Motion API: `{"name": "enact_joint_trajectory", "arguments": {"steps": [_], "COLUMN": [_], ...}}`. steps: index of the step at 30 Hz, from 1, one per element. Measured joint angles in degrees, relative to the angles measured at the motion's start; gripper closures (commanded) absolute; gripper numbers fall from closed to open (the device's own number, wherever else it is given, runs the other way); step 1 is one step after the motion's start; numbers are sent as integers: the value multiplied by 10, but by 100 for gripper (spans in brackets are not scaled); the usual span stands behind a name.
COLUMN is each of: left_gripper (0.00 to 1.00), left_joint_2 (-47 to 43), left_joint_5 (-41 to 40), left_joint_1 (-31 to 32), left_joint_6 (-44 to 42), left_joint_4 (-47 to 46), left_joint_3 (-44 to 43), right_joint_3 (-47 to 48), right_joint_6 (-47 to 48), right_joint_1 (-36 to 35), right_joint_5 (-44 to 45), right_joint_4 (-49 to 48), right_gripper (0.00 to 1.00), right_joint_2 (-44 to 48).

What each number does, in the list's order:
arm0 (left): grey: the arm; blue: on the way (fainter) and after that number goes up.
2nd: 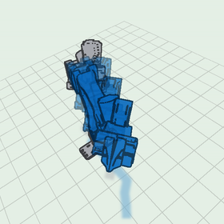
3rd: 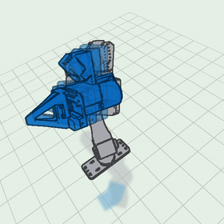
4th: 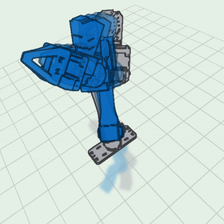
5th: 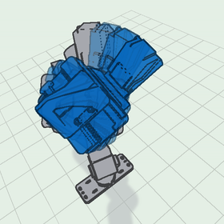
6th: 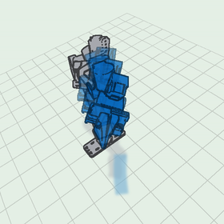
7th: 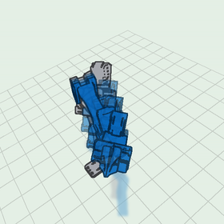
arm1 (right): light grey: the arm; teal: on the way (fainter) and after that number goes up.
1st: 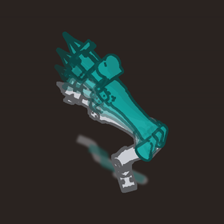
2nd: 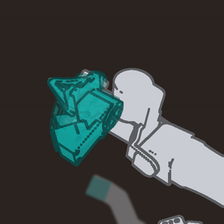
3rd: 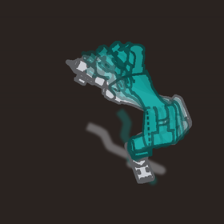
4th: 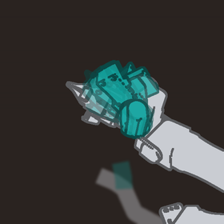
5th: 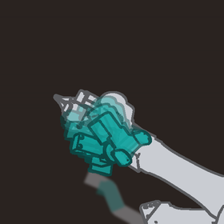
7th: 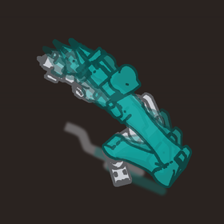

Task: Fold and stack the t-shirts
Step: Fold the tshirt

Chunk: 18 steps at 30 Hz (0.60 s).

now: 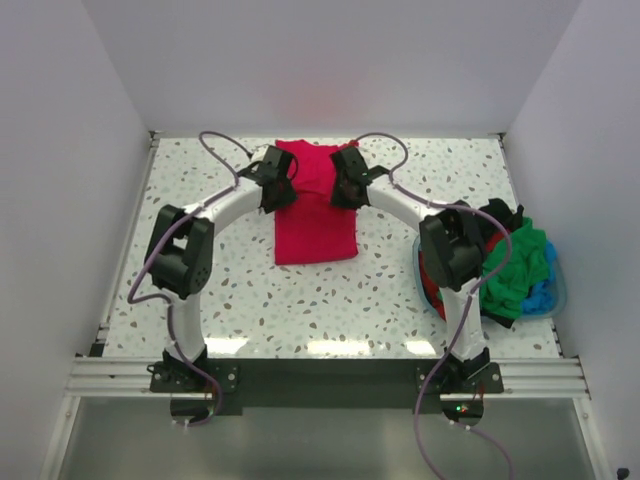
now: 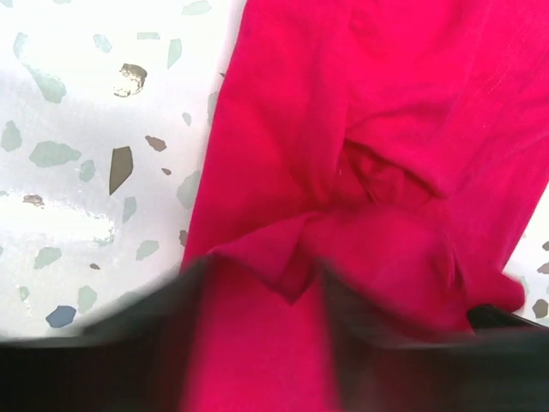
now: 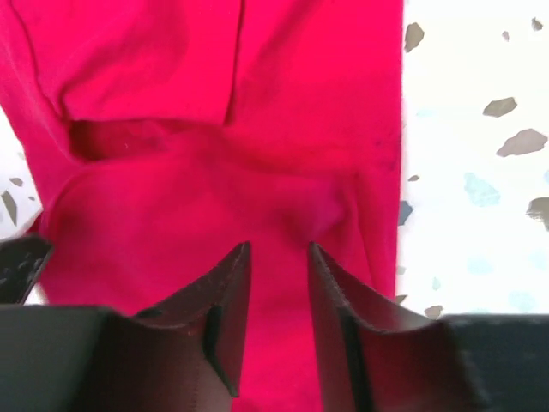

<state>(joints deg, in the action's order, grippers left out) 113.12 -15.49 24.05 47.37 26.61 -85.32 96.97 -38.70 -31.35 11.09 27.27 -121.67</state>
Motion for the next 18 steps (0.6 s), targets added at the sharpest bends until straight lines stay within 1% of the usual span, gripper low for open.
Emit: {"name": "enact_joint_trajectory", "arguments": {"steps": [1,2,3,4,6,8,9,14,16,18], "left_gripper": [1,0,0,0,0,0,0,0,0,0], "left_joint_2": [2,2,2,1,-7,-31,-52,-189,-223,-238], "left_joint_5": [0,-1,0,0,0,0,1,35,54,72], "left_joint_1": [-1,-2,-3,-5,-7,-8,-8,-8,-8,-7], "left_joint_6": [5,9,14,15,16,16,15,14,14,15], "left_joint_4": [6,12,15,18,17,17,13,-10,-22,-30], "left_joint_3": [-5,-7,-8,-8,1,30,54,201,246,282], "right_joint_3": [3,8,12,15,12,-8,-32,-187,-247,-280], "right_joint_6": [0,-4,-1,1,3,4,4,1,-9,-17], "right_joint_1": [1,2,3,3,3,3,3,3,3,3], "right_joint_5": [2,3,5,5,6,5,2,-28,-43,-52], "right_joint_4": [4,8,10,10,10,9,2,-11,-26,-33], "right_gripper": [39,32,28,19,15,13,8,7,11,20], "right_joint_2": [0,0,0,0,6,22,39,157,198,214]}}
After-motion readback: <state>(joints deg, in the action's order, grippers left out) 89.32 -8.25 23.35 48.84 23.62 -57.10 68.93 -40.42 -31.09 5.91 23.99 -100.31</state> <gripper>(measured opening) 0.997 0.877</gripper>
